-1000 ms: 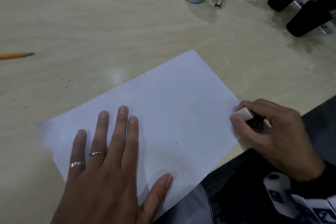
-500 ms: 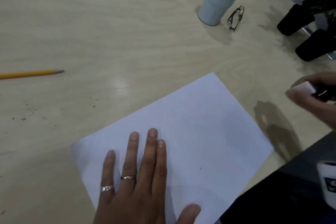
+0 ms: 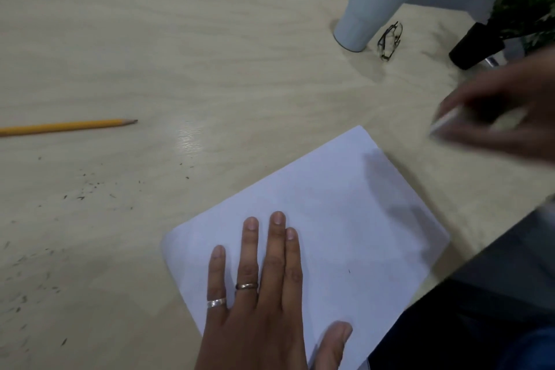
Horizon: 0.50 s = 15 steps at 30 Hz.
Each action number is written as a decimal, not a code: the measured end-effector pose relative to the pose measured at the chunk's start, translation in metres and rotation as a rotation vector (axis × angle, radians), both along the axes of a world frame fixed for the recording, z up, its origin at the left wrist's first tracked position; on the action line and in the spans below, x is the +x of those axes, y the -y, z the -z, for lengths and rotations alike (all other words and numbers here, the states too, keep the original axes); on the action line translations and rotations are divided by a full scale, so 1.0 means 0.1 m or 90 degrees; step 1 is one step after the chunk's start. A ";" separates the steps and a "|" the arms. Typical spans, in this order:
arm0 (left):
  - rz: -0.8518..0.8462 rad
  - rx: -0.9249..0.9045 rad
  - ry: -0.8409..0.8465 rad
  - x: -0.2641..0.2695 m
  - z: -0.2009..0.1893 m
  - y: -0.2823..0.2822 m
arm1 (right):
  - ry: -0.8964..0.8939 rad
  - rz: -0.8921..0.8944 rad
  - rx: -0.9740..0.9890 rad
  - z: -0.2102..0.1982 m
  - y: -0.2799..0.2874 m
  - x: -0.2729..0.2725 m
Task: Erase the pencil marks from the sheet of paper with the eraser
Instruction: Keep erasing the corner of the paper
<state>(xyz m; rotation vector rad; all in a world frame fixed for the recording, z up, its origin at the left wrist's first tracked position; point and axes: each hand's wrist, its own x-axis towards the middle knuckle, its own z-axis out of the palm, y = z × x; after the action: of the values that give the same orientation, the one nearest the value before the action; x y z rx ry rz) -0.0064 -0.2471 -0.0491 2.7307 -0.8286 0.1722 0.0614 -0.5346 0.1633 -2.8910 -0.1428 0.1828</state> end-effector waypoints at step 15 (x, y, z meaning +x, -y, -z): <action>0.031 0.016 -0.057 0.00 -0.13 0.00 | -0.156 -0.079 0.026 0.99 -0.07 0.08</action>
<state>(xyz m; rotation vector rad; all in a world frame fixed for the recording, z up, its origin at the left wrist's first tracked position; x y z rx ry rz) -0.0068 -0.2469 -0.0359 2.7163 -0.8762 0.0285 0.0696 -0.5276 0.0644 -2.7921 -0.2777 0.5460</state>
